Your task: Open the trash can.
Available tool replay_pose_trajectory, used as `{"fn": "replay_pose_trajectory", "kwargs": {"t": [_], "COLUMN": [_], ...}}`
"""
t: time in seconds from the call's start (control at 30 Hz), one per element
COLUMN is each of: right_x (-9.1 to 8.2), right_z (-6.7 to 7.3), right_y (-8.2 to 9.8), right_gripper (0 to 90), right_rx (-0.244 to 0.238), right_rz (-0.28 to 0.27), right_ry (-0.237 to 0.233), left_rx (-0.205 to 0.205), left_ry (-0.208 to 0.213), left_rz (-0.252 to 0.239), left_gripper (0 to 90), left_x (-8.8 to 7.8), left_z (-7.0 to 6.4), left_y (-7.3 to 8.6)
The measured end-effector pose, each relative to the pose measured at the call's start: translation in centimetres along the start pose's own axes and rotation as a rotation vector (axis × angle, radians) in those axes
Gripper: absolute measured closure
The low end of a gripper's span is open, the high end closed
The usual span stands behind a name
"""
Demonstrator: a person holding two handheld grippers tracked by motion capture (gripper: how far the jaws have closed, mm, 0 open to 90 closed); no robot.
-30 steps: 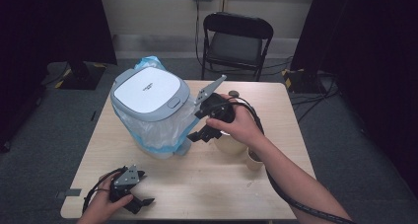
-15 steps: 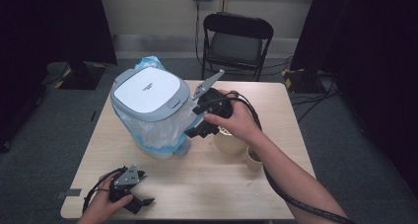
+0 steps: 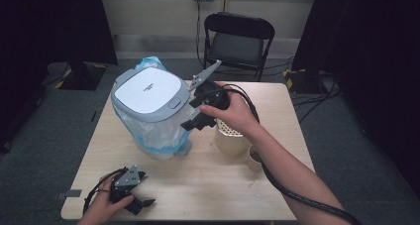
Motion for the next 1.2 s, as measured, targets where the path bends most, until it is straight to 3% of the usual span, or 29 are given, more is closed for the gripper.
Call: {"fn": "replay_pose_trajectory", "kwargs": {"t": [0.57,0.8,1.2], "right_x": [-1.5,-1.3,-0.2], "right_z": [-0.2,0.0,-0.2], "right_y": [-2.2,-3.5,-4.8], "right_gripper": [16.1,16.1,16.1], "right_rx": [-0.016,-0.032,-0.045], "right_rz": [-0.009,-0.022,0.006], "right_ry": [0.001,-0.010,-0.008], "left_rx": [0.001,0.000,0.000], "left_ry": [-0.001,-0.001,-0.001], "left_rz": [0.000,0.000,0.000], "left_gripper": [0.0,0.0,0.0], "left_x": [0.0,0.0,0.0], "left_z": [0.0,0.0,0.0], "left_y": [0.0,0.0,0.0]}}
Point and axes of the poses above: each handheld gripper's, and its own axes: x roughly forward along the jaws, y roughly out of its underside, z roughly to its left, the point moved 4 cm from there along x, roughly forward along the jaws, and after that the axes turned 4 degrees about z, right-handed, at the moved point
